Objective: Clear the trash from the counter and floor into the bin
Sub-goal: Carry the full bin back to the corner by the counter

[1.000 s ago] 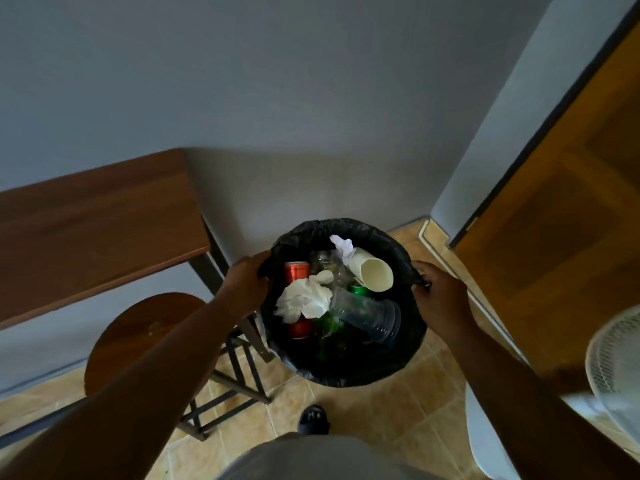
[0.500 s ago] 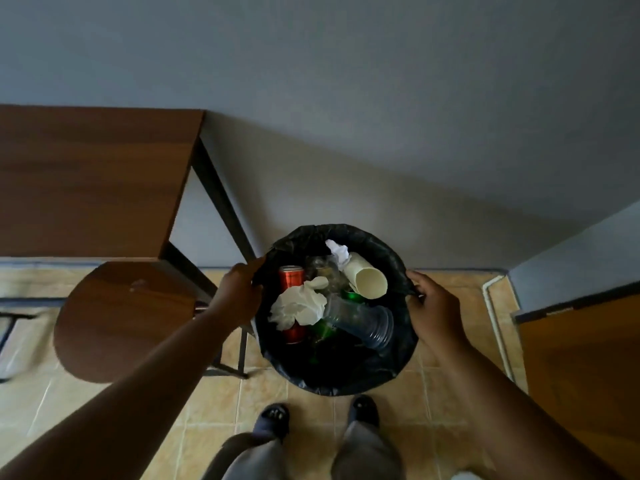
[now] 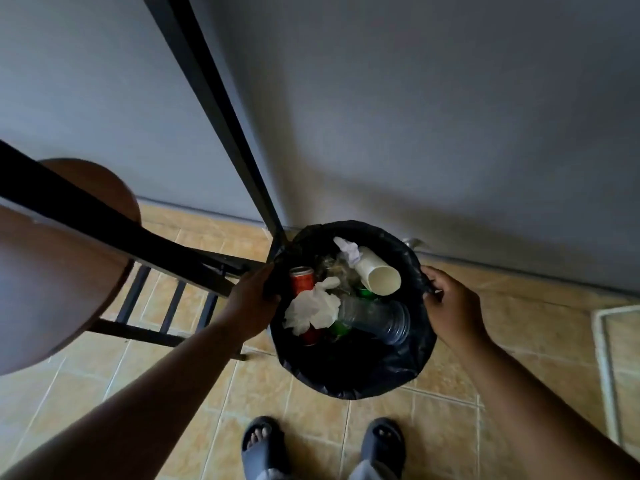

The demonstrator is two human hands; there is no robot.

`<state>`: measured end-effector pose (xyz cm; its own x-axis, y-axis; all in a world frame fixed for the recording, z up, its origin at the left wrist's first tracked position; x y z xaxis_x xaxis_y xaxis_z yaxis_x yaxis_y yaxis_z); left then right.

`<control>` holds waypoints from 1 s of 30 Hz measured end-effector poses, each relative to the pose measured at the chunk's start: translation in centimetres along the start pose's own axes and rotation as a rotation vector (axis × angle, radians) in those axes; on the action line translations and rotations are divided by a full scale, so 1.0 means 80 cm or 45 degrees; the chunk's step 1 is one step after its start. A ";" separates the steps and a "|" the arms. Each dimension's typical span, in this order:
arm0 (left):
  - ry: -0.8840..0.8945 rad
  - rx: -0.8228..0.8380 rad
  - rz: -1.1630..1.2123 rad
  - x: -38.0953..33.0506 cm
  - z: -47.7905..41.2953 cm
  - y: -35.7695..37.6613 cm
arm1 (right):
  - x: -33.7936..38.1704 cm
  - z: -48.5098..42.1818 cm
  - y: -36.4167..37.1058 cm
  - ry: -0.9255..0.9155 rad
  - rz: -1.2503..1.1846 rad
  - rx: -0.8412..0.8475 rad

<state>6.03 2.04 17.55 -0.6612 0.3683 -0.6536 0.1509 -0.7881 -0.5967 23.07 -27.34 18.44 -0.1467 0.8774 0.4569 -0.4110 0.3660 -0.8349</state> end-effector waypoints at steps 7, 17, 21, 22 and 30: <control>-0.106 0.042 0.067 0.106 -0.090 0.101 | -0.073 -0.075 0.153 -0.043 -0.006 0.032; -0.207 0.054 0.137 0.188 -0.149 0.167 | -0.109 -0.124 0.253 -0.009 -0.006 0.141; -0.236 0.089 0.134 0.206 -0.165 0.177 | -0.113 -0.126 0.275 -0.012 0.024 0.194; -0.249 0.094 0.148 0.210 -0.168 0.179 | -0.115 -0.126 0.280 -0.007 0.038 0.211; -0.238 0.043 0.224 0.225 -0.190 0.181 | -0.114 -0.141 0.303 -0.012 0.053 0.226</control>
<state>7.51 4.73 -9.94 -0.7518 0.1290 -0.6467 0.2532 -0.8490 -0.4637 24.55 -22.97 -9.44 -0.1751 0.8873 0.4266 -0.5565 0.2682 -0.7863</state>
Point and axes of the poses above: each hand's wrist, its own z-axis away from the middle knuckle, its own y-axis out of the palm, x = y × z, the point moved 6 cm from there along -z, towards the middle knuckle, and after that the axes turned 8 degrees about z, right-handed, at the moved point
